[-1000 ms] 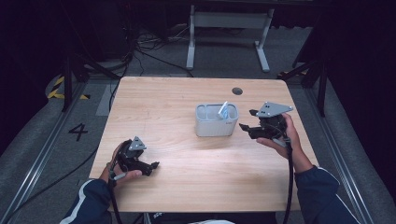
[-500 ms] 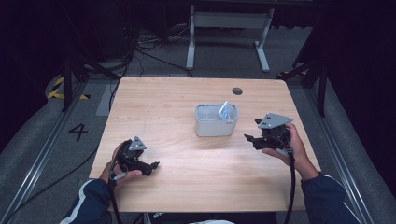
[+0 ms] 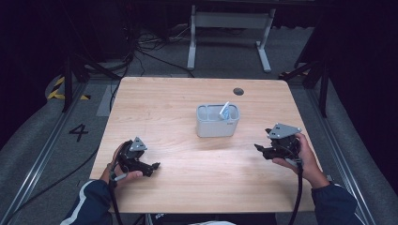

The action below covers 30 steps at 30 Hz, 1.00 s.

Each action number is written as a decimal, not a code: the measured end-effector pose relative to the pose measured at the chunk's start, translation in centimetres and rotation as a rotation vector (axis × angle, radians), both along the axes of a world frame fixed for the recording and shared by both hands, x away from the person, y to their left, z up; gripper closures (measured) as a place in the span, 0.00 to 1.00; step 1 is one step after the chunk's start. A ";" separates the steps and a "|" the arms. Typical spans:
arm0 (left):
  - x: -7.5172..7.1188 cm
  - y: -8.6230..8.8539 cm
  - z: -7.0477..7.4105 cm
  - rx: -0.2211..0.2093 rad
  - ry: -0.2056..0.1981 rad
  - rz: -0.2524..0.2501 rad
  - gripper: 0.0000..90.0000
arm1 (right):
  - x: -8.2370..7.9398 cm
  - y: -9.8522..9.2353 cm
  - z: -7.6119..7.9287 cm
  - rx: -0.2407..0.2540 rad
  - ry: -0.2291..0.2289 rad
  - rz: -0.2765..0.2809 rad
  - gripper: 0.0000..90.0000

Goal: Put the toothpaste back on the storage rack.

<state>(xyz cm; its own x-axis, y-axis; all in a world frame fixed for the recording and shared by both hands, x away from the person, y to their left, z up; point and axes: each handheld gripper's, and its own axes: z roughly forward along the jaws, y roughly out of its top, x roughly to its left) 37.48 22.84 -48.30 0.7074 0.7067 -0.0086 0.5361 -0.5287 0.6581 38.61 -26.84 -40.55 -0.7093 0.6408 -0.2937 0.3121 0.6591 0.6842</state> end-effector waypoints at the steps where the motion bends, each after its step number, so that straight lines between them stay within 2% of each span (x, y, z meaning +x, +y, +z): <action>1: 0.0 0.0 0.0 -0.002 -0.001 0.000 0.00 | 0.0 -0.2 -0.2 0.001 0.007 -0.008 0.33; 13: 0.0 0.0 0.0 -0.001 0.000 0.000 0.00 | -0.7 -3.2 -2.2 0.013 0.038 -0.064 0.30; 24: 0.0 0.0 0.0 -0.001 -0.001 0.002 0.00 | -1.4 -5.5 -4.0 0.052 0.094 -0.101 0.30; 30: 0.0 0.0 0.0 0.000 0.000 0.001 0.00 | -1.9 -6.8 -5.2 0.089 0.127 -0.131 0.30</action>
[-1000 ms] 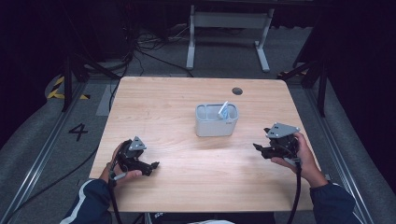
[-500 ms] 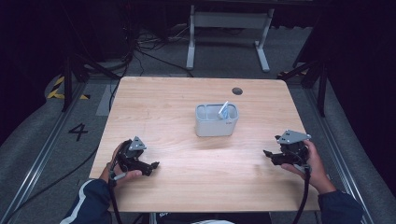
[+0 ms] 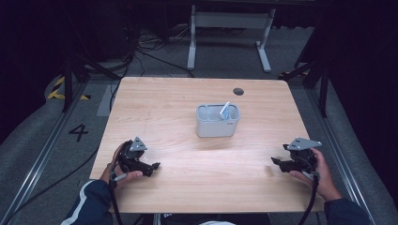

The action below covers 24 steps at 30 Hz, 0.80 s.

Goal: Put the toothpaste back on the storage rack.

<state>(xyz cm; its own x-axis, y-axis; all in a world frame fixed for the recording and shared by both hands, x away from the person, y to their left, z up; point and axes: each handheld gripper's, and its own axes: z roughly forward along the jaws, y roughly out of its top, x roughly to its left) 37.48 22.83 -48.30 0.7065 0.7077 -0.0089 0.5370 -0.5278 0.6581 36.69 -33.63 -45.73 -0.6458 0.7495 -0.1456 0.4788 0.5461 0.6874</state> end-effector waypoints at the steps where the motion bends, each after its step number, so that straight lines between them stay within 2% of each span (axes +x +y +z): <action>1: 0.0 0.0 0.0 0.001 -0.002 0.000 0.00 | -0.1 -0.2 -0.3 0.007 0.008 -0.006 0.29; 5: 0.0 0.0 0.0 0.000 0.001 0.000 0.00 | -0.5 -1.2 -1.2 0.037 0.031 -0.035 0.29; 12: 0.1 0.0 0.0 -0.004 0.003 -0.002 0.00 | -1.3 -3.2 -2.4 0.132 0.064 -0.083 0.28; 17: 0.1 -0.1 0.0 -0.003 -0.007 -0.002 0.00 | -1.7 -4.1 -2.8 0.176 0.038 -0.103 0.28; 24: 0.1 -0.1 0.0 0.000 -0.010 0.007 0.00 | -1.7 -4.1 -2.9 0.172 0.036 -0.113 0.26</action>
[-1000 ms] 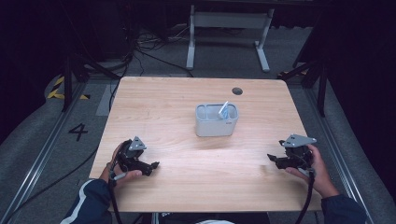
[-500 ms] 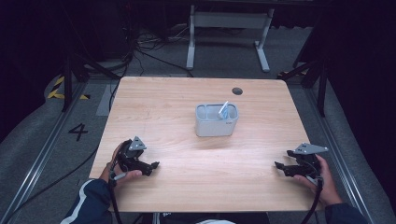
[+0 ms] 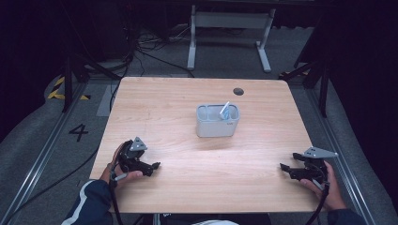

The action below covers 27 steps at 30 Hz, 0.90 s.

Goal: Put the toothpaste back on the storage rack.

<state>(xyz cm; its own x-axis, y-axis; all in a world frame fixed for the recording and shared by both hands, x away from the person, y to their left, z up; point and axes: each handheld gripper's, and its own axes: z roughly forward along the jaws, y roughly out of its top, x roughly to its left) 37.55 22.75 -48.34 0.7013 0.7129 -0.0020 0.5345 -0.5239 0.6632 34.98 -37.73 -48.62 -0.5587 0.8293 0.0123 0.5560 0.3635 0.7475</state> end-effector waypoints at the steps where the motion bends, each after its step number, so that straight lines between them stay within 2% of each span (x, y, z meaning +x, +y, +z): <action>1: 0.0 0.0 0.0 -0.006 0.007 0.001 0.00 | 0.0 0.0 0.0 -0.001 0.000 0.000 0.26; 27: 0.0 -0.1 0.0 -0.004 0.001 0.009 0.00 | 0.0 0.1 0.0 -0.011 0.008 -0.040 0.19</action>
